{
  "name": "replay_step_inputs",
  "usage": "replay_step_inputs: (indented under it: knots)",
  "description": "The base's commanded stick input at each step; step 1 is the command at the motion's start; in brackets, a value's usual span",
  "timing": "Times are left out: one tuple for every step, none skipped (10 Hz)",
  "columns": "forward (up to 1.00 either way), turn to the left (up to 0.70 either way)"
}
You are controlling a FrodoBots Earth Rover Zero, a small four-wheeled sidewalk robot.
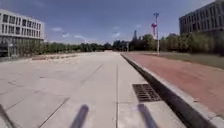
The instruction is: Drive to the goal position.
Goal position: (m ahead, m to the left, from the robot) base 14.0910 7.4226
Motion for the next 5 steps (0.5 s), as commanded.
replay_step_inputs:
  knots:
    - [0.7,-0.16]
    - [0.7,-0.02]
    - [0.7,0.0]
    - [0.7,0.0]
    - [0.7,0.0]
